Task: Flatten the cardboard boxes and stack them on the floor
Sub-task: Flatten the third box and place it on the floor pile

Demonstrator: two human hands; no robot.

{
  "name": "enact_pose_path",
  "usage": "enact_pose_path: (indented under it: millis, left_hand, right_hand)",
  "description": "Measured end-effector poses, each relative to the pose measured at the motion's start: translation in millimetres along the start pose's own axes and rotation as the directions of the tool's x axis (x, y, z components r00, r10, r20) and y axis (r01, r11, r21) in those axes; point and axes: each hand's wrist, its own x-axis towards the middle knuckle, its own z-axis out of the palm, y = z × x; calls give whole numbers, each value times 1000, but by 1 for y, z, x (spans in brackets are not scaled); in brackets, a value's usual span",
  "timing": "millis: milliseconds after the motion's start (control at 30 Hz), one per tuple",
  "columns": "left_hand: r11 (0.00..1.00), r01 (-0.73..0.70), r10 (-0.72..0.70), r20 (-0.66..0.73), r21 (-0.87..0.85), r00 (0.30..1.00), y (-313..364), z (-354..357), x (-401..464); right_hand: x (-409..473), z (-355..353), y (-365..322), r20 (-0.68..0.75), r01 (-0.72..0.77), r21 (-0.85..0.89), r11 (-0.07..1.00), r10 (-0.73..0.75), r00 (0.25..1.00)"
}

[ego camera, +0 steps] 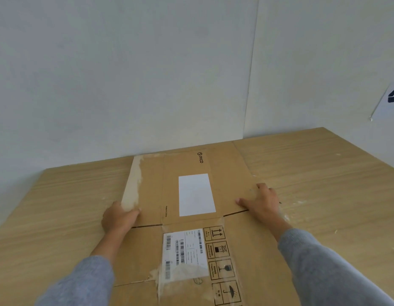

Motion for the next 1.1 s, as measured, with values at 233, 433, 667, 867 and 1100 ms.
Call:
enact_pose_path:
  millis: [233, 433, 667, 867, 1100]
  left_hand:
    - [988, -108, 114, 51, -112, 992, 0, -20, -1]
    - [979, -29, 48, 93, -199, 995, -1, -29, -7]
    - [956, -101, 126, 76, -276, 989, 10, -35, -18]
    - [907, -250, 257, -24, -339, 966, 37, -39, -37]
    - [857, -347, 330, -111, -381, 937, 97, -23, -78]
  right_hand:
    - [4, -15, -15, 111, 2, -35, 999, 2, 994]
    - [-14, -16, -13, 67, 109, -149, 983, -100, 993]
    - [-23, -27, -15, 23, 153, 9, 988, -153, 988]
    - [-17, -60, -10, -68, 186, 33, 982, -184, 981]
    - [7, -128, 19, -138, 273, 41, 961, -265, 954]
